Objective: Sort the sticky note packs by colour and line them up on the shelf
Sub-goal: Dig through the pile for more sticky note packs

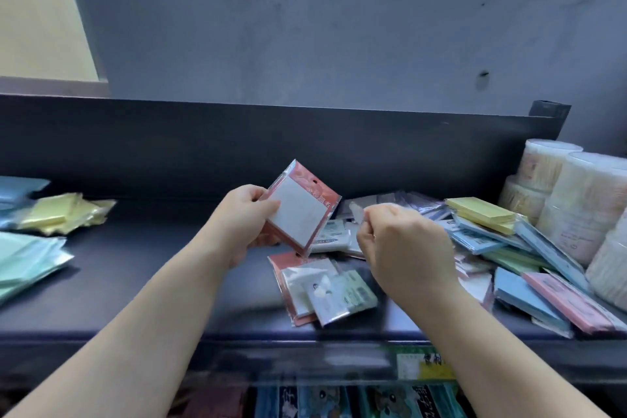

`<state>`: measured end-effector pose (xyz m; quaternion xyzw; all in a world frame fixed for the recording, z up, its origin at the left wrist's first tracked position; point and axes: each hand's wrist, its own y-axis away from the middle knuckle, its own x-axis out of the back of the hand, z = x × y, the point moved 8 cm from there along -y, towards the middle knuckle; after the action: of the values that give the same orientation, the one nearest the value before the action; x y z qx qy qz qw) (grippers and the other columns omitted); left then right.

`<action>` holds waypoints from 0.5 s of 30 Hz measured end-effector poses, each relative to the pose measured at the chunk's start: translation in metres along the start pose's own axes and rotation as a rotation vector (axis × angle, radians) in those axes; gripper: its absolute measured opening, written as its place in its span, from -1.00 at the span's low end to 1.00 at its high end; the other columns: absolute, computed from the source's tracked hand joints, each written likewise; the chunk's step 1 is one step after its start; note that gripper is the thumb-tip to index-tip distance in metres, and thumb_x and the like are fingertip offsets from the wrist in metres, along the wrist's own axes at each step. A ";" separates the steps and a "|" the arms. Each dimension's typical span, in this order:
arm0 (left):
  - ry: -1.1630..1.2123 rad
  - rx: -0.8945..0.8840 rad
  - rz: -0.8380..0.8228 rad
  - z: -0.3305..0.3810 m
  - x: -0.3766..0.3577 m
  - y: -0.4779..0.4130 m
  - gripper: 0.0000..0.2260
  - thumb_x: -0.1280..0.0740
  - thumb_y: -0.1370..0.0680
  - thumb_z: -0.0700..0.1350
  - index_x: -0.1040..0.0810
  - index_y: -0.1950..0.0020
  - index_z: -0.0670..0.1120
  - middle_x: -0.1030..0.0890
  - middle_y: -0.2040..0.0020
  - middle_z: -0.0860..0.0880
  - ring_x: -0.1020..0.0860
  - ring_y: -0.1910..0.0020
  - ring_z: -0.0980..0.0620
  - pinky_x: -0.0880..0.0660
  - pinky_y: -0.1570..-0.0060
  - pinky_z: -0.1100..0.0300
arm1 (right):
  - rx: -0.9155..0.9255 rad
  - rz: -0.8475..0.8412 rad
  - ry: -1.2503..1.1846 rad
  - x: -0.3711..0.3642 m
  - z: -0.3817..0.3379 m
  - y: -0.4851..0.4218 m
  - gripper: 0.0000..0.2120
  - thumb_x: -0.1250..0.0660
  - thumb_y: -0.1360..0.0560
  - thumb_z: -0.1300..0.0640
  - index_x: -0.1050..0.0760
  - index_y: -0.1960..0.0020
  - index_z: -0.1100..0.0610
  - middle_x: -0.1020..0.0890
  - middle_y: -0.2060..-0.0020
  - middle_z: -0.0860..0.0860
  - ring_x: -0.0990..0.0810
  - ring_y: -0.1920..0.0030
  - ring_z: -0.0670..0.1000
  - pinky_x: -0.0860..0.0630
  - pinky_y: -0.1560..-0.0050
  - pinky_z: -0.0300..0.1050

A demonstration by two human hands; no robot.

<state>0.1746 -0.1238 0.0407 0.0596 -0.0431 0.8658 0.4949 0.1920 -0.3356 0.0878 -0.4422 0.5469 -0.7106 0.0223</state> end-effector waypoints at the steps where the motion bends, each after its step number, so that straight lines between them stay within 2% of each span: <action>1: 0.042 0.001 0.021 -0.004 0.011 0.001 -0.92 -0.21 -0.60 -0.22 -0.50 0.03 -0.11 -0.62 0.11 -0.11 -0.59 0.24 -0.03 -0.53 0.39 0.20 | -0.015 0.077 -0.043 0.006 -0.007 -0.005 -0.78 -0.17 -0.41 0.12 -0.42 0.39 0.12 -0.49 0.50 0.00 -0.45 0.50 0.10 -0.19 0.49 -0.24; 2: 0.086 0.009 0.039 -0.008 0.021 0.003 -0.92 -0.20 -0.60 -0.22 -0.49 0.01 -0.11 -0.62 0.09 -0.12 -0.60 0.23 -0.03 -0.53 0.41 0.19 | -0.018 0.135 -0.091 0.010 -0.015 -0.010 -0.73 -0.13 -0.46 0.10 -0.44 0.37 0.12 -0.51 0.48 0.00 -0.46 0.49 0.09 -0.21 0.50 -0.25; 4: 0.179 0.042 0.054 -0.018 0.040 0.005 -0.90 -0.18 -0.60 -0.25 -0.47 0.00 -0.12 -0.62 0.06 -0.14 -0.61 0.21 -0.05 -0.56 0.42 0.19 | 0.033 0.240 -0.158 0.014 -0.036 -0.019 -0.75 -0.17 -0.49 0.12 -0.54 0.28 0.14 -0.61 0.38 0.00 -0.54 0.41 0.08 -0.37 0.51 -0.20; 7: 0.325 0.096 0.018 -0.032 0.059 0.009 -0.86 -0.13 -0.60 -0.29 -0.47 -0.03 -0.15 -0.61 0.08 -0.16 -0.60 0.25 -0.06 -0.57 0.43 0.19 | 0.208 0.335 -0.243 0.004 -0.079 -0.023 -0.83 -0.27 -0.49 0.18 -0.64 0.12 0.17 -0.70 0.15 0.00 -0.65 0.22 0.05 -0.55 0.27 -0.13; 11: 0.481 0.124 -0.056 -0.047 0.083 0.014 -0.77 -0.08 -0.62 -0.26 -0.50 -0.17 -0.19 -0.66 0.07 -0.18 -0.61 0.22 -0.09 -0.57 0.36 0.15 | 0.418 0.169 -0.307 -0.041 -0.144 -0.020 -0.90 -0.38 -0.44 0.20 -0.64 0.06 0.14 -0.67 0.10 -0.02 -0.63 0.12 0.07 -0.53 0.14 -0.07; 15: 0.587 0.130 -0.060 -0.061 0.119 0.014 -0.74 -0.06 -0.65 -0.18 -0.51 -0.20 -0.15 -0.68 0.03 -0.15 -0.62 0.24 -0.04 -0.56 0.26 0.10 | 0.459 0.025 -0.398 -0.074 -0.190 -0.024 -0.88 -0.43 -0.43 0.12 -0.64 0.03 0.07 -0.66 0.05 -0.07 -0.61 0.02 0.05 -0.54 -0.01 -0.05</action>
<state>0.0988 -0.0213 -0.0020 -0.1603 0.1590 0.8321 0.5066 0.1235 -0.1439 0.0606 -0.5495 0.3624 -0.7145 0.2370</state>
